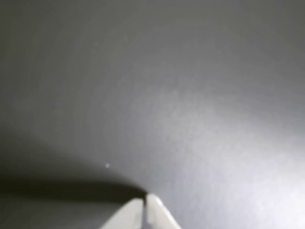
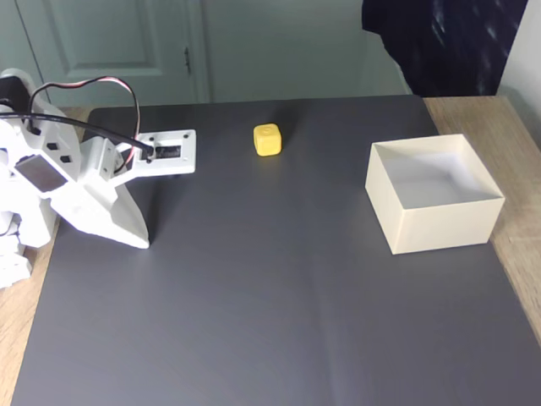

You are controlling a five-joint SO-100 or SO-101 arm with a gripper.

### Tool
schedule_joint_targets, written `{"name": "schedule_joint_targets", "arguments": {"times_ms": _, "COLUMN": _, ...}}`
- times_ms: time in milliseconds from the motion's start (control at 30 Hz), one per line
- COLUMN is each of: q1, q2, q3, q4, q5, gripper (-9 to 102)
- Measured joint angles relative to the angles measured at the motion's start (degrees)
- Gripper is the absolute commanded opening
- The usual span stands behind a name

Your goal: Grasp a cube block and put it in the white box.

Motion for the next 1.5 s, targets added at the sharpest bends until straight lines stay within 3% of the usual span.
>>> {"name": "schedule_joint_targets", "arguments": {"times_ms": 367, "q1": -4.1, "q2": 0.0, "q3": 0.0, "q4": -0.1, "q5": 2.0, "gripper": 0}}
{"name": "schedule_joint_targets", "arguments": {"times_ms": 767, "q1": -10.2, "q2": -1.8, "q3": -3.5, "q4": -8.3, "q5": 4.1, "gripper": 0}}
{"name": "schedule_joint_targets", "arguments": {"times_ms": 1100, "q1": -17.3, "q2": -39.5, "q3": -23.6, "q4": -28.0, "q5": 3.3, "gripper": 0}}
{"name": "schedule_joint_targets", "arguments": {"times_ms": 1500, "q1": -21.6, "q2": -68.7, "q3": -50.2, "q4": -33.1, "q5": 2.1, "gripper": 0}}
